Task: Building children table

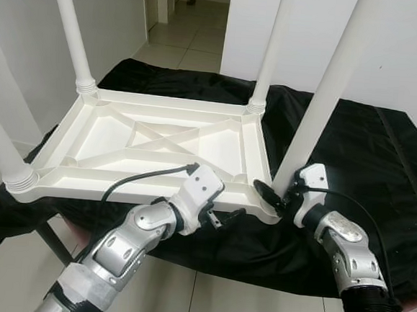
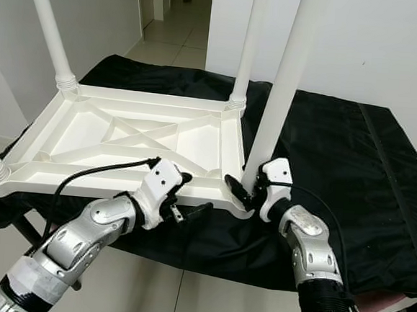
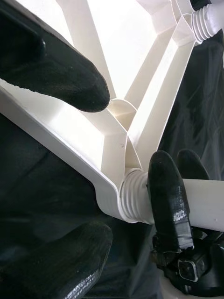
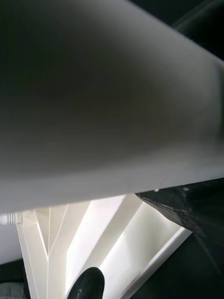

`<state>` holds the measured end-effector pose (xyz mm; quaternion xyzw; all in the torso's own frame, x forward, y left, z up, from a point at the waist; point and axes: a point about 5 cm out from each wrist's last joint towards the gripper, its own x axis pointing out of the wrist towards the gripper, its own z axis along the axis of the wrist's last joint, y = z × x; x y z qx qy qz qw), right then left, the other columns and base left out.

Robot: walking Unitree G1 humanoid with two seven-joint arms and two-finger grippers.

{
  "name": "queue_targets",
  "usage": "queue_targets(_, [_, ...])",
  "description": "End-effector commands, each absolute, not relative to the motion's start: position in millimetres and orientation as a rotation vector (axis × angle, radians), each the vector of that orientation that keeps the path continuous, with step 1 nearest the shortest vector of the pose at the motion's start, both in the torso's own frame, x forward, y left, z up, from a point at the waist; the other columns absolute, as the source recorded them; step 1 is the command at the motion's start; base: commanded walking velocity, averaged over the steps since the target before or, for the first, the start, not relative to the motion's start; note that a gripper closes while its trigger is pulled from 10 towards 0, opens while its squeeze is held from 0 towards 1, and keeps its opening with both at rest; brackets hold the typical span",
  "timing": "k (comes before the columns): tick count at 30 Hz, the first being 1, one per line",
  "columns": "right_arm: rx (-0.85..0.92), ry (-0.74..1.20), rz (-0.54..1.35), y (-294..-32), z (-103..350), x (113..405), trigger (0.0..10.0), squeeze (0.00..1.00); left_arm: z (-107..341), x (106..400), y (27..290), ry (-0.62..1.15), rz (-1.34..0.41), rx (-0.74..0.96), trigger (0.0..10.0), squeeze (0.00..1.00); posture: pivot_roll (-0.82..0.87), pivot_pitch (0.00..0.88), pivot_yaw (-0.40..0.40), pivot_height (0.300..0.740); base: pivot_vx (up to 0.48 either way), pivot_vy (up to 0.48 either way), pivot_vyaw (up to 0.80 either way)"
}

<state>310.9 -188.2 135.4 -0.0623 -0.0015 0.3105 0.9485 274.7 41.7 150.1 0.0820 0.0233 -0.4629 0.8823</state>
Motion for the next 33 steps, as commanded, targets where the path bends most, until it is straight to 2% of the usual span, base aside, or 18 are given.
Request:
queue_targets(1, [-0.097, 0.042, 0.626, -187, 122, 307, 0.3, 0.00, 147, 272, 40, 0.062, -1.053, 0.184, 10.0, 0.00, -0.04, 0.000, -0.006, 0.740, 0.000, 0.000, 0.00])
queue_targets(3, [-0.097, 0.042, 0.626, -187, 122, 307, 0.3, 0.00, 147, 272, 40, 0.062, -1.053, 0.184, 10.0, 0.00, -0.04, 0.000, -0.006, 0.740, 0.000, 0.000, 0.00])
queue_targets(4, [-0.086, 0.041, 0.612, -188, 121, 307, 10.0, 0.00, 147, 272, 40, 0.062, -1.055, 0.186, 10.0, 0.00, -0.04, 0.000, -0.006, 0.740, 0.000, 0.000, 0.00])
queue_targets(8, [-0.073, 0.044, 0.556, -186, 118, 306, 10.0, 0.00, 146, 273, 42, 0.063, -1.059, 0.193, 10.0, 0.00, -0.05, 0.000, 0.000, 0.740, 0.000, 0.000, 0.00])
queue_targets(14, [-0.011, 0.072, 0.313, -184, 112, 306, 10.0, 0.00, 147, 279, 43, 0.051, -1.044, 0.206, 10.0, 0.00, -0.05, 0.000, -0.015, 0.740, 0.000, 0.000, 0.00])
queue_targets(16, [-0.011, 0.072, 0.313, -184, 112, 306, 10.0, 0.00, 147, 279, 43, 0.051, -1.044, 0.206, 10.0, 0.00, -0.05, 0.000, -0.015, 0.740, 0.000, 0.000, 0.00])
queue_targets(18, [0.062, 0.076, 0.137, -183, 112, 306, 10.0, 0.00, 148, 281, 44, 0.043, -1.026, 0.201, 10.0, 0.00, -0.05, 0.000, -0.015, 0.740, 0.000, 0.000, 0.00])
queue_targets(26, [0.087, 0.041, -0.141, -169, 117, 298, 10.0, 0.00, 146, 280, 47, 0.049, -1.006, 0.191, 10.0, 0.00, -0.03, 0.000, -0.049, 0.740, 0.000, 0.000, 0.00])
queue_targets(28, [0.087, 0.041, -0.141, -169, 117, 298, 10.0, 0.00, 146, 280, 47, 0.049, -1.006, 0.191, 10.0, 0.00, -0.03, 0.000, -0.049, 0.740, 0.000, 0.000, 0.00])
queue_targets(29, [0.105, 0.037, -0.201, -163, 119, 298, 10.0, 0.00, 144, 278, 48, 0.053, -1.003, 0.188, 10.0, 0.00, -0.04, 0.000, -0.050, 0.740, 0.000, 0.000, 0.00])
queue_targets(31, [0.131, 0.024, -0.194, -148, 122, 299, 10.0, 0.00, 141, 277, 48, 0.058, -0.999, 0.185, 10.0, 0.00, -0.05, 0.000, -0.053, 0.740, 0.000, 0.000, 0.00])
queue_targets(33, [0.134, 0.023, -0.180, -145, 123, 299, 10.0, 0.00, 141, 277, 48, 0.059, -0.998, 0.183, 10.0, 0.00, -0.05, 0.000, -0.053, 0.740, 0.000, 0.000, 0.00])
